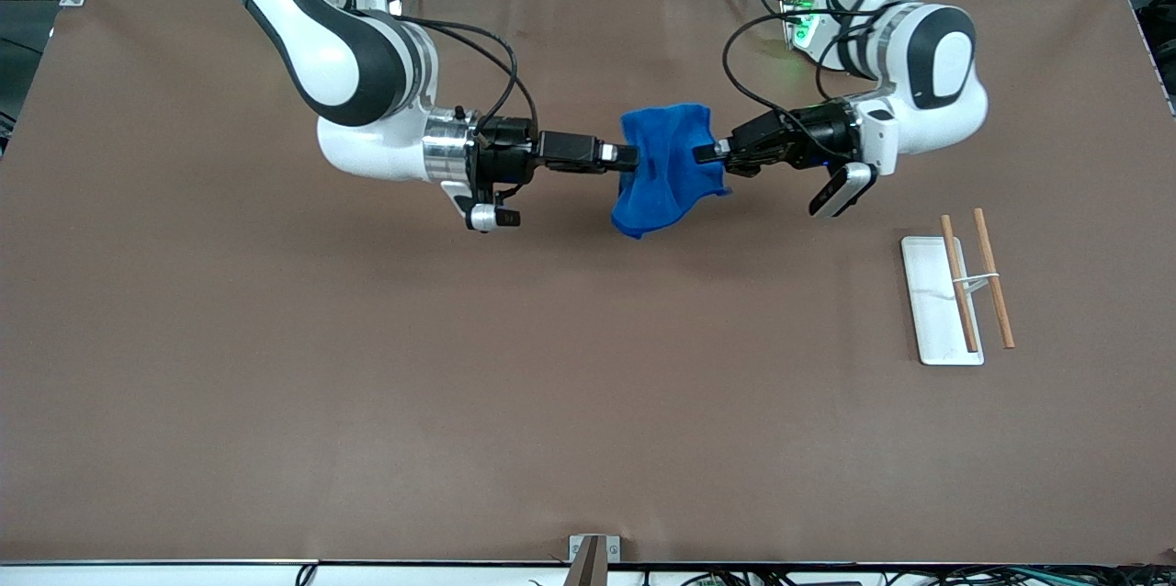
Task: Right arm passes towel to left arm to hang
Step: 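Carry the towel to the white stand with the left gripper while the right gripper withdraws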
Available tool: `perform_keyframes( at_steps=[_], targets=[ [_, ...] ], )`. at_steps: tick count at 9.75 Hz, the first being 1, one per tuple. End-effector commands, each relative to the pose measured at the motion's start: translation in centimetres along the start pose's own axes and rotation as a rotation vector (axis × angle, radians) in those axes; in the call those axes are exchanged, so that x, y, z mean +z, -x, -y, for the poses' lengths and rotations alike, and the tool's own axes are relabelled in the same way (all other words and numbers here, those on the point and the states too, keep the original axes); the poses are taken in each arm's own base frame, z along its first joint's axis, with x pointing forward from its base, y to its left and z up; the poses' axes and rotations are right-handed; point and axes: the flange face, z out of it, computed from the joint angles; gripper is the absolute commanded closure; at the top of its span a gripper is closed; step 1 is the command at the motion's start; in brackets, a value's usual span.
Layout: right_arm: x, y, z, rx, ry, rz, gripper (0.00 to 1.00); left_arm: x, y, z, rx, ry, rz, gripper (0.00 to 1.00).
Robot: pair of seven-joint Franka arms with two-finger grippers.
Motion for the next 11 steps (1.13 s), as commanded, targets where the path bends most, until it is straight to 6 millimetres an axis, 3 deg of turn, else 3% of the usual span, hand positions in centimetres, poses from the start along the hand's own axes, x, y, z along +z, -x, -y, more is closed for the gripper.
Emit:
perform_keyframes(
  at_steps=[1,3,5,8,9,10,11],
  targets=[
    [-3.4,-2.1,-0.9,-0.095,0.124,-0.008,0.00,-2.0,-0.7,0.5,0.013,-0.119,0.045,1.00],
    [-5.5,-3.9,-1.0,-0.133,0.210,-0.022,0.00,-6.0,-2.7,-0.2,0.025,-0.272,0.105,1.00],
    [-9.3,-5.8,-0.8,-0.213,0.368,-0.057,0.00,-12.0,-4.6,-0.2,0.089,-0.444,0.184,1.00],
    [-17.8,-9.3,0.5,-0.282,0.738,-0.109,0.00,-24.2,-7.1,-2.6,0.138,-0.668,0.203,1.00],
    [-20.7,-9.6,1.4,-0.327,0.864,-0.114,0.00,-27.0,-7.9,-3.3,0.156,-0.751,0.199,1.00],
    [-24.8,-10.1,2.2,-0.335,0.990,-0.133,0.00,-30.1,-9.0,-3.3,0.157,-0.797,0.173,1.00],
    [-28.8,-10.1,3.3,-0.326,1.120,-0.185,0.00,-31.6,-10.6,-3.2,0.182,-0.824,0.166,1.00]
  ],
)
